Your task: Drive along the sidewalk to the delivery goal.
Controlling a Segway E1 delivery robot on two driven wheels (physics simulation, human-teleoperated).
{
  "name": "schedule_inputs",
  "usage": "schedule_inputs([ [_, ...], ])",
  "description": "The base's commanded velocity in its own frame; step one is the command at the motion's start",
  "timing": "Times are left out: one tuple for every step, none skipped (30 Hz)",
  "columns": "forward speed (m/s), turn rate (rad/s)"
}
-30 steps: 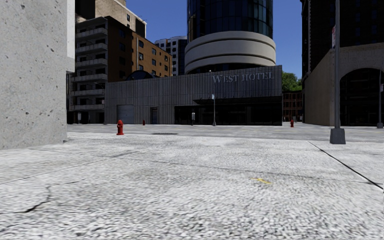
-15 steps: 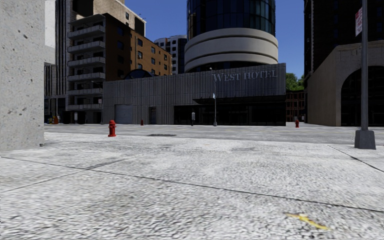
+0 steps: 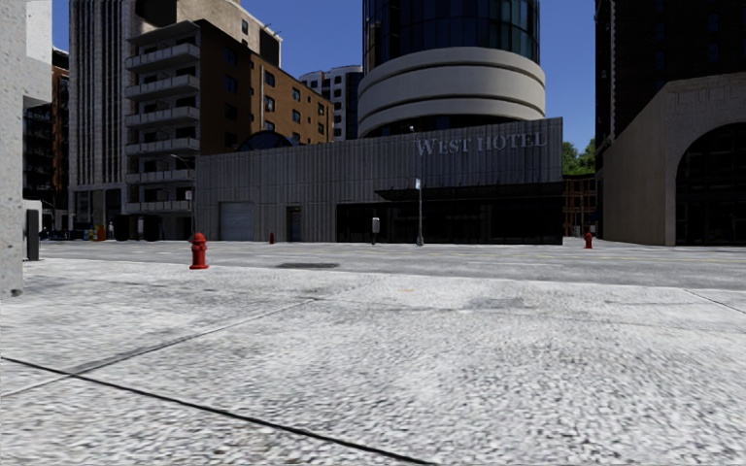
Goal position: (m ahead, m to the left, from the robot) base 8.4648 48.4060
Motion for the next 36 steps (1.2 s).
schedule_inputs([
  [2.0, 0.0],
  [2.0, 0.0],
  [2.0, 0.0],
  [2.0, 0.0],
  [2.0, 0.0],
  [2.0, 0.0],
  [2.0, 0.0],
  [2.0, 0.0],
  [2.0, 0.0],
  [2.0, 0.0],
  [2.0, 0.0],
  [2.0, 0.0],
  [2.0, 0.0],
  [2.0, 0.0],
  [2.0, 0.0],
  [2.0, 0.0],
  [2.0, 0.0],
  [2.0, 0.0],
  [2.0, 0.0],
  [2.0, 0.0],
  [2.0, 0.0],
  [2.0, 0.0],
  [2.0, 0.05],
  [2.0, 0.29],
  [2.0, 0.49],
  [2.0, 0.49],
  [2.0, 1.2],
  [2.0, 1.2],
  [2.0, 1.2],
  [2.0, 1.2],
  [2.0, 1.2],
  [2.0, 1.2],
  [2.0, 1.2],
  [2.0, 1.2],
  [2.0, 1.2],
  [2.0, 1.2],
])
